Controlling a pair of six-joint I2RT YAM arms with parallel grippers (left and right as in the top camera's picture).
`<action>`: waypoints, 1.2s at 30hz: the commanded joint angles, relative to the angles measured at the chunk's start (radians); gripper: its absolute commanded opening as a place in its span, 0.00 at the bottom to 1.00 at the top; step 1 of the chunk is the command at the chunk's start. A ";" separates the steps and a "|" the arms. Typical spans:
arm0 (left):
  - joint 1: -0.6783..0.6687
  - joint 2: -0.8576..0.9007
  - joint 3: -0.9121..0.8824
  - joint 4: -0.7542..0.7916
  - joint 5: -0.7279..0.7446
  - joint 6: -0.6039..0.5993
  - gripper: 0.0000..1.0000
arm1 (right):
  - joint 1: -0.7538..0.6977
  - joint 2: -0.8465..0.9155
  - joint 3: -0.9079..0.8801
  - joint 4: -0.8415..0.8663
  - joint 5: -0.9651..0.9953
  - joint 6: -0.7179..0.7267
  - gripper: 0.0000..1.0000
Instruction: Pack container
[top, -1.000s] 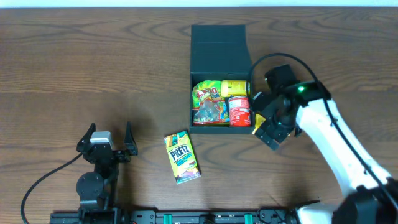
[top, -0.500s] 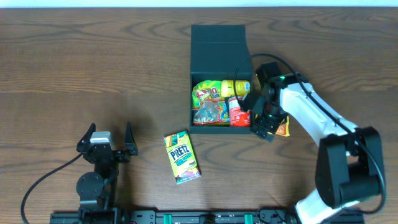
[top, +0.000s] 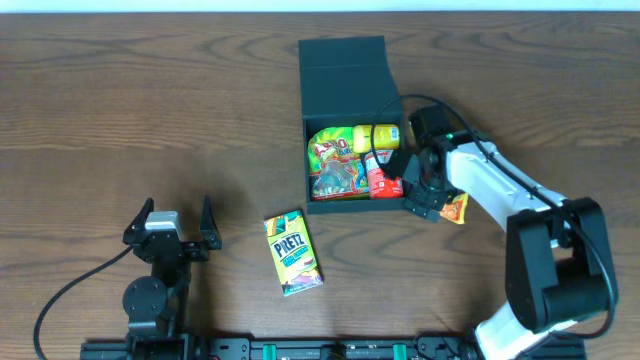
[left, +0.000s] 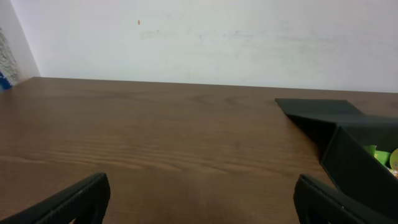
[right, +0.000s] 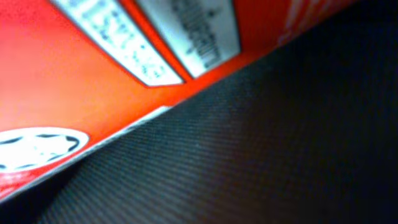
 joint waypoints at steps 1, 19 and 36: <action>0.005 -0.006 -0.009 -0.056 0.000 -0.004 0.95 | -0.016 0.039 -0.061 -0.006 0.078 -0.017 0.92; 0.005 -0.006 -0.009 -0.056 0.000 -0.004 0.95 | -0.014 0.014 -0.061 0.040 0.171 0.043 0.58; 0.005 -0.006 -0.009 -0.056 0.000 -0.004 0.95 | 0.015 -0.200 -0.060 0.085 0.064 0.074 0.45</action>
